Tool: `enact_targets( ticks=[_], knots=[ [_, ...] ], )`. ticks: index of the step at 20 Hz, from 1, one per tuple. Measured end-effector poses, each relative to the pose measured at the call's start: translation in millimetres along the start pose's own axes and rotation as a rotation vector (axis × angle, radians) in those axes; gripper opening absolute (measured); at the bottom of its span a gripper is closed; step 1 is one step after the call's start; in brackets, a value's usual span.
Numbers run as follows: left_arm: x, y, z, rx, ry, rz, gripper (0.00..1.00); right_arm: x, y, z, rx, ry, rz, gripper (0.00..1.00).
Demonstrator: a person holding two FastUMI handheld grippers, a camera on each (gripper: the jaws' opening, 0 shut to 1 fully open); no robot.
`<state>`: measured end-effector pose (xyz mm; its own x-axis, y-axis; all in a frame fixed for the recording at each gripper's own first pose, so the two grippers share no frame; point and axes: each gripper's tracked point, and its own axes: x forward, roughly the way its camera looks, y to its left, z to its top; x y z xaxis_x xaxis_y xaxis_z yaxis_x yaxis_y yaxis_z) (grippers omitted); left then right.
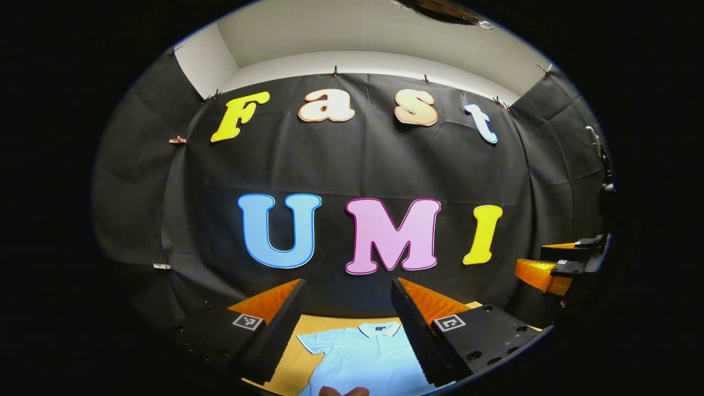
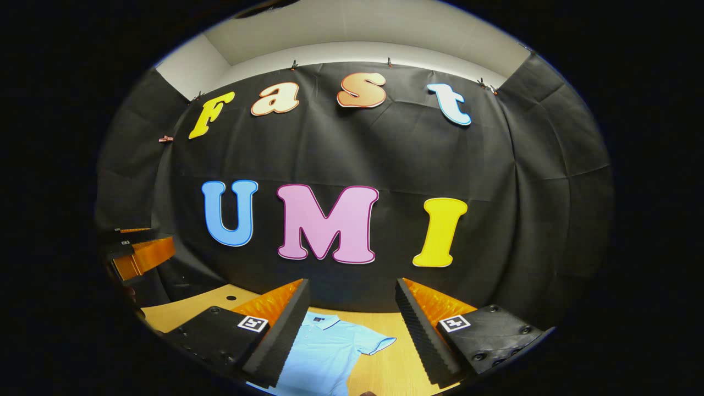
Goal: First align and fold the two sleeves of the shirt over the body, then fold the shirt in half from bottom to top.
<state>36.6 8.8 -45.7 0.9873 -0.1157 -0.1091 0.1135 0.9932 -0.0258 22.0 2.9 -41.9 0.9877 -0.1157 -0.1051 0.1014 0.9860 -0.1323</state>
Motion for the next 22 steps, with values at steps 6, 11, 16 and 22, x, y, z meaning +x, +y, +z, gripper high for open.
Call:
enact_targets(
  ticks=[6, 11, 16, 22],
  knots=[
    [16.3, -1.3, -17.2, 0.008, 0.004, 0.019, 0.97, 82.5, -12.6, -128.2, 0.125, 0.334, 0.025, 0.97],
    [22.4, -7.6, -34.0, -0.002, 0.019, 0.030, 0.97, 139.5, -48.8, -238.1, 0.130, 0.510, -0.034, 0.97],
    [24.8, -13.7, -57.7, 0.009, 0.067, 0.040, 0.97, 179.7, -68.6, -333.0, 0.156, 0.663, -0.065, 0.99],
    [25.0, -14.4, -88.4, 0.012, 0.144, 0.064, 0.97, 206.6, -95.6, -428.1, 0.225, 0.800, -0.165, 0.98]
  ],
)
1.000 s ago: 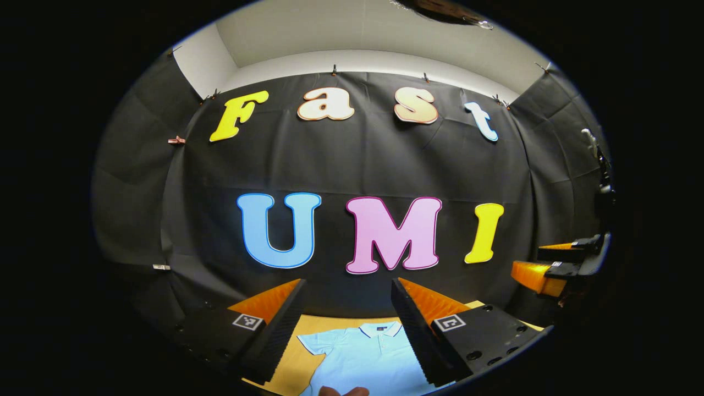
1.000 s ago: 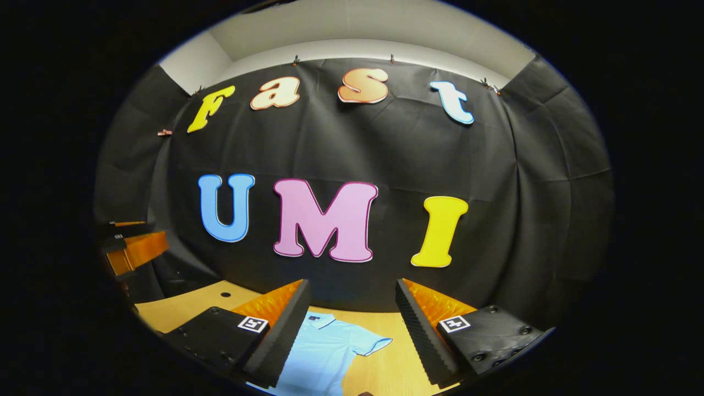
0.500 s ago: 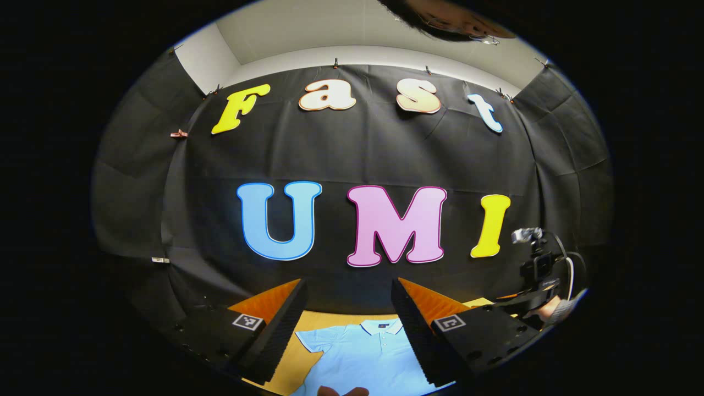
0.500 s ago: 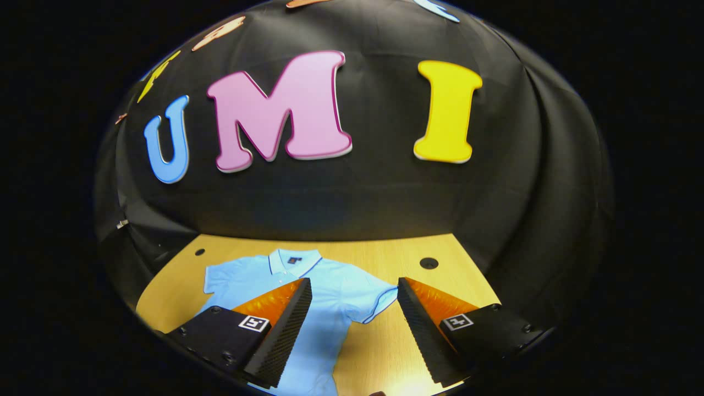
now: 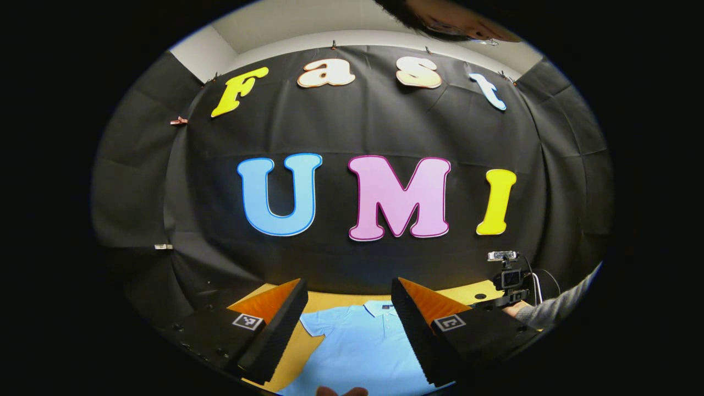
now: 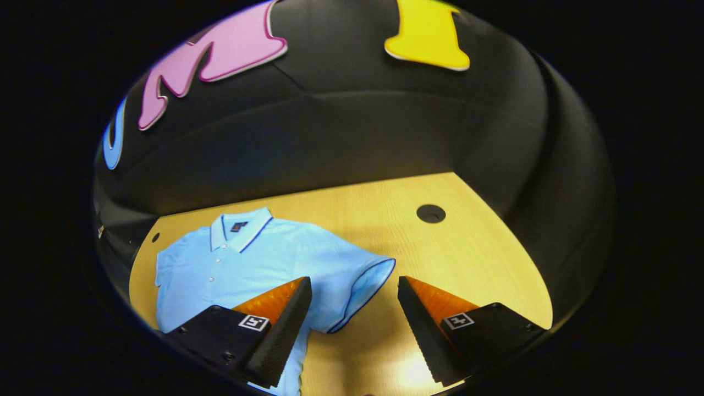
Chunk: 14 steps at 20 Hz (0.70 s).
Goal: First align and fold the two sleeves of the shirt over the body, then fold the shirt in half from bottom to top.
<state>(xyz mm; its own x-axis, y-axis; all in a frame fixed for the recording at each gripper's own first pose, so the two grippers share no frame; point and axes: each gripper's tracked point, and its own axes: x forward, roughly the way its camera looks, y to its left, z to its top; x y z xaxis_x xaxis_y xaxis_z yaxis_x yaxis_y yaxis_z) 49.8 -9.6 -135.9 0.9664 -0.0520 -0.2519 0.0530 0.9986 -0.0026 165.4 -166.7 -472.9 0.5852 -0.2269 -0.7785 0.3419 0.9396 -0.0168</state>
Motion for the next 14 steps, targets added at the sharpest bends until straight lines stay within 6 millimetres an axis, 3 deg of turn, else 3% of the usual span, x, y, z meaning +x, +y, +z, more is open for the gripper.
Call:
enact_targets(
  ticks=[3, 8, 10, 11, 12, 14],
  knots=[
    [1.9, -1.2, -5.2, 0.005, 0.009, 0.002, 0.97, 21.6, -7.3, -14.3, -0.005, 0.040, -0.023, 0.96],
    [4.7, -0.9, -12.6, 0.004, 0.024, 0.007, 0.97, 50.4, -7.1, -14.4, 0.040, 0.079, -0.035, 0.95],
    [5.5, 0.1, -16.6, 0.007, 0.035, 0.009, 0.97, 57.5, -11.0, -10.8, 0.026, 0.071, -0.058, 0.94],
    [5.2, 1.3, -16.8, 0.009, 0.037, 0.010, 0.97, 57.4, -10.9, -10.6, 0.021, 0.075, -0.066, 0.84],
    [4.6, 2.3, -17.7, 0.009, 0.037, 0.012, 0.97, 59.2, -11.9, -10.9, 0.014, 0.077, -0.074, 0.88],
    [7.1, 4.6, -18.3, 0.005, 0.037, 0.017, 0.97, 59.5, -14.8, -12.5, -0.014, 0.084, -0.088, 0.81]
  ],
)
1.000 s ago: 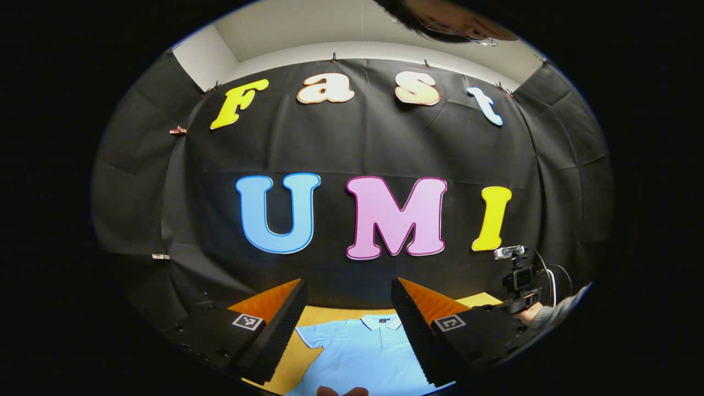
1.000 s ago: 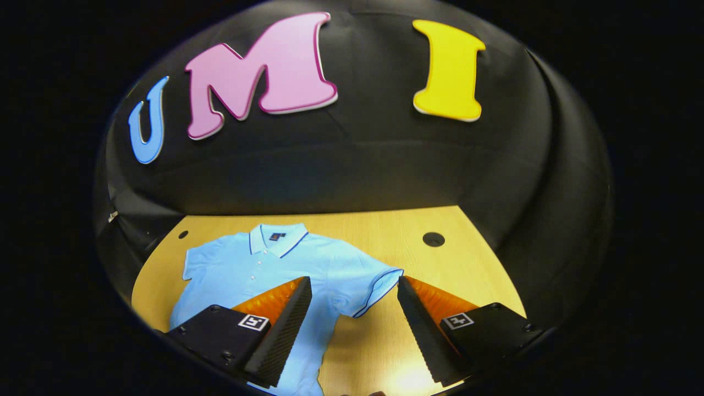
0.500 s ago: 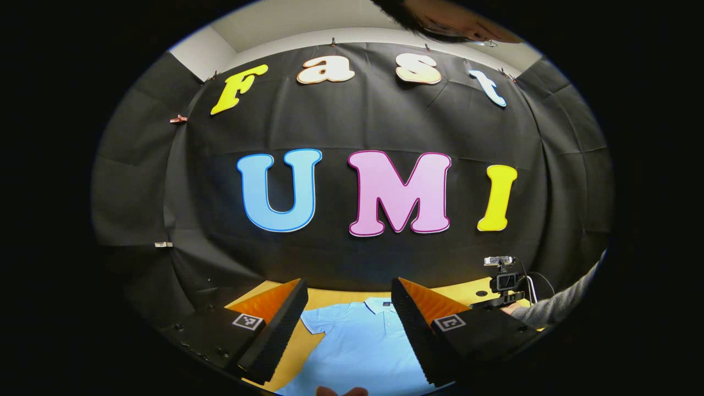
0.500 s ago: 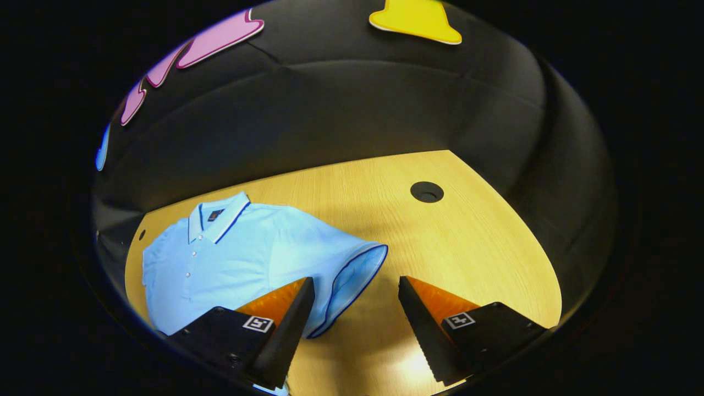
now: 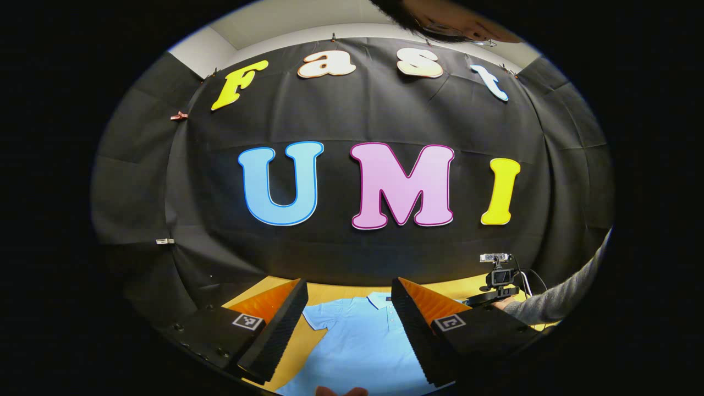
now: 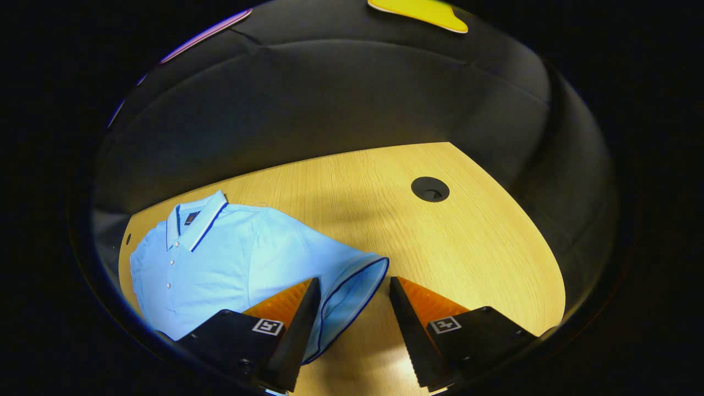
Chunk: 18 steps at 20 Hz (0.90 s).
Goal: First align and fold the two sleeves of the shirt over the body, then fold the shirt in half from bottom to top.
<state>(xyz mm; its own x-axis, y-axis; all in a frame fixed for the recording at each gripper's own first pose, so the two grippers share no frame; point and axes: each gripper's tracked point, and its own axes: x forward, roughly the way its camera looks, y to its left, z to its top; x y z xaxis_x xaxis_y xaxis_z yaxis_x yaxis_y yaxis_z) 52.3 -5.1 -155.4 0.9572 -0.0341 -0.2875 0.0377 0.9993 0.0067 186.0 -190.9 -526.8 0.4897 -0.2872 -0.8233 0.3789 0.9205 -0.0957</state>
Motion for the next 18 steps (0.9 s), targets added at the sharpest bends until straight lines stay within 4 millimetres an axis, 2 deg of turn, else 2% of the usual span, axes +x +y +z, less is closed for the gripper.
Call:
enact_targets(
  ticks=[2, 3, 4, 5, 6, 7, 10, 11, 12, 14, 18],
  knots=[
    [1.2, 3.1, -0.4, -0.002, 0.002, 0.006, 0.97, -0.9, 0.2, 0.6, -0.014, 0.008, 0.000, 0.71],
    [0.8, 4.0, -0.1, -0.002, 0.002, 0.008, 0.97, 1.0, 3.1, -1.8, -0.013, 0.015, 0.003, 0.56],
    [1.1, 5.5, -0.8, -0.001, 0.001, 0.009, 0.97, 0.9, 4.4, -2.0, -0.013, 0.024, 0.007, 0.52],
    [1.3, 6.7, -1.0, 0.001, 0.002, 0.012, 0.97, 3.3, 6.6, -1.6, -0.011, 0.025, 0.014, 0.31],
    [0.5, 8.3, -1.4, 0.003, 0.002, 0.014, 0.97, 2.5, 9.0, -0.3, -0.006, 0.025, 0.017, 0.25],
    [0.9, 9.7, -1.1, 0.005, 0.003, 0.015, 0.97, 2.6, 11.2, 1.7, -0.007, 0.019, 0.022, 0.10],
    [0.3, 16.2, -4.6, 0.008, 0.009, 0.024, 0.97, 2.3, 20.8, 1.2, -0.037, 0.012, 0.056, 0.05],
    [-0.3, 18.4, -4.5, 0.008, 0.010, 0.028, 0.97, 2.9, 21.4, 0.9, -0.051, 0.011, 0.062, 0.11],
    [-1.4, 21.0, -5.0, 0.007, 0.010, 0.030, 0.97, 2.6, 21.6, 1.0, -0.057, 0.010, 0.064, 0.05],
    [-1.4, 23.9, -6.1, 0.004, 0.010, 0.032, 0.97, 0.7, 17.6, 2.9, -0.067, 0.003, 0.054, 0.05],
    [-1.2, 28.6, -9.3, 0.000, 0.014, 0.035, 0.97, -10.5, 21.2, 21.5, -0.073, -0.050, 0.058, 0.05]
  ],
)
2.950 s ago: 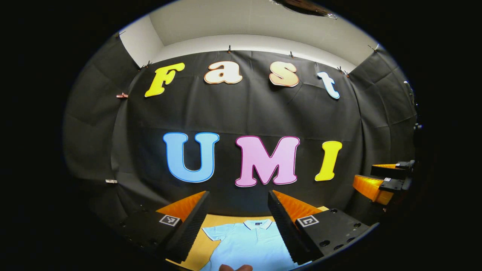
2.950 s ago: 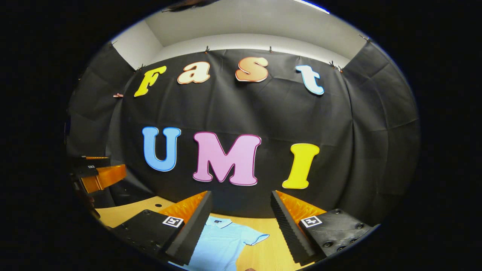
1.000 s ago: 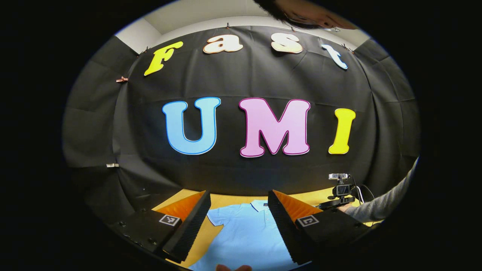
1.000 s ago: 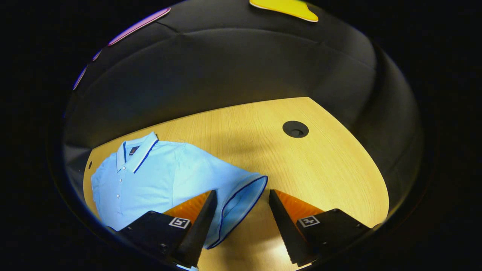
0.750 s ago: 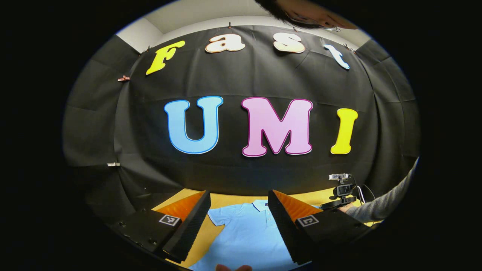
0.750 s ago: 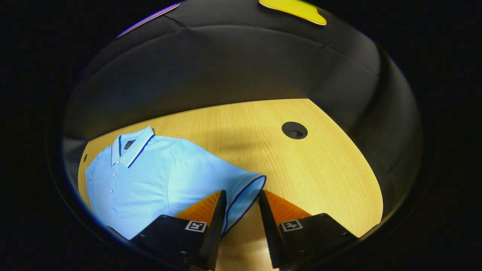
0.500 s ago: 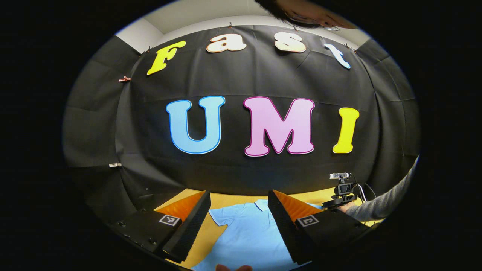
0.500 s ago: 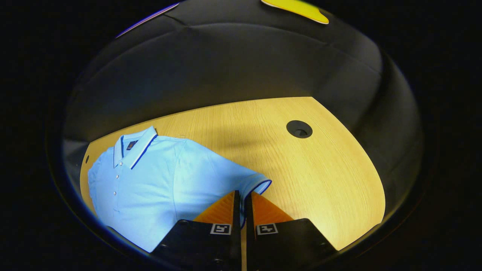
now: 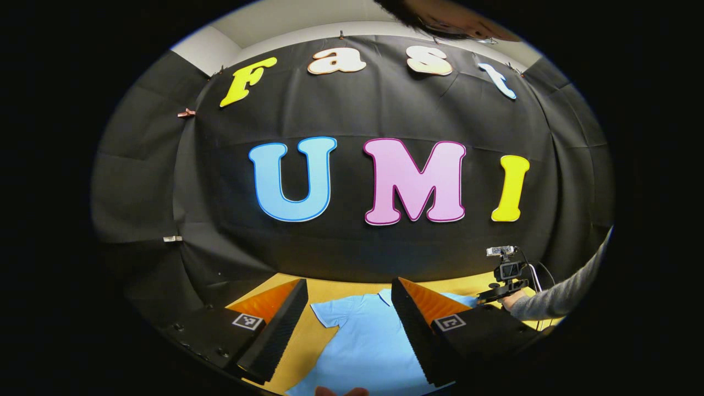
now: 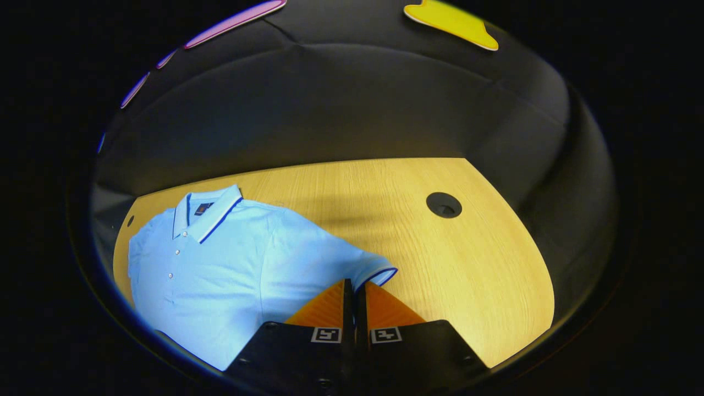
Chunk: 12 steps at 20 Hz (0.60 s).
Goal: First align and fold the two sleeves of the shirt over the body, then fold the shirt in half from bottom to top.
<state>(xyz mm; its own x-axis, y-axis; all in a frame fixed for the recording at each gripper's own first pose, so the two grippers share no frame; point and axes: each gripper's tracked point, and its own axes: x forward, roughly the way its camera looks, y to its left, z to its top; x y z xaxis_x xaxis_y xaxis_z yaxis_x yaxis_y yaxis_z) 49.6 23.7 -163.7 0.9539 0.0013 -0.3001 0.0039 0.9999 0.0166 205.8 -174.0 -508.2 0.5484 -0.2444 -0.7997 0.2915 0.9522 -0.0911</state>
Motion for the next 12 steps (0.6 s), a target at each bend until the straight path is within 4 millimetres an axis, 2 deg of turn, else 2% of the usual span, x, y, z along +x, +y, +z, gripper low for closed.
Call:
enact_targets(
  ticks=[2, 6, 8, 9, 10, 12],
  knots=[
    [-1.3, 2.8, -0.3, -0.008, -0.002, 0.000, 0.97, -6.5, 8.6, 9.3, -0.008, -0.020, 0.015, 0.05],
    [-6.5, 16.2, 0.2, -0.026, -0.009, 0.012, 0.97, -21.1, 47.7, 29.6, -0.026, -0.062, 0.082, 0.05],
    [-10.0, 25.4, -0.7, -0.034, -0.007, 0.025, 0.97, -28.8, 76.8, 38.9, -0.034, -0.079, 0.132, 0.05],
    [-12.4, 30.9, -0.6, -0.037, -0.007, 0.035, 0.97, -32.5, 92.7, 41.1, -0.040, -0.082, 0.160, 0.00],
    [-14.6, 36.1, -1.6, -0.041, -0.007, 0.042, 0.97, -36.6, 107.9, 43.7, -0.047, -0.086, 0.190, 0.05],
    [-19.9, 44.9, -3.7, -0.046, -0.004, 0.056, 0.97, -39.9, 147.3, 42.0, -0.069, -0.088, 0.243, 0.05]
  ],
)
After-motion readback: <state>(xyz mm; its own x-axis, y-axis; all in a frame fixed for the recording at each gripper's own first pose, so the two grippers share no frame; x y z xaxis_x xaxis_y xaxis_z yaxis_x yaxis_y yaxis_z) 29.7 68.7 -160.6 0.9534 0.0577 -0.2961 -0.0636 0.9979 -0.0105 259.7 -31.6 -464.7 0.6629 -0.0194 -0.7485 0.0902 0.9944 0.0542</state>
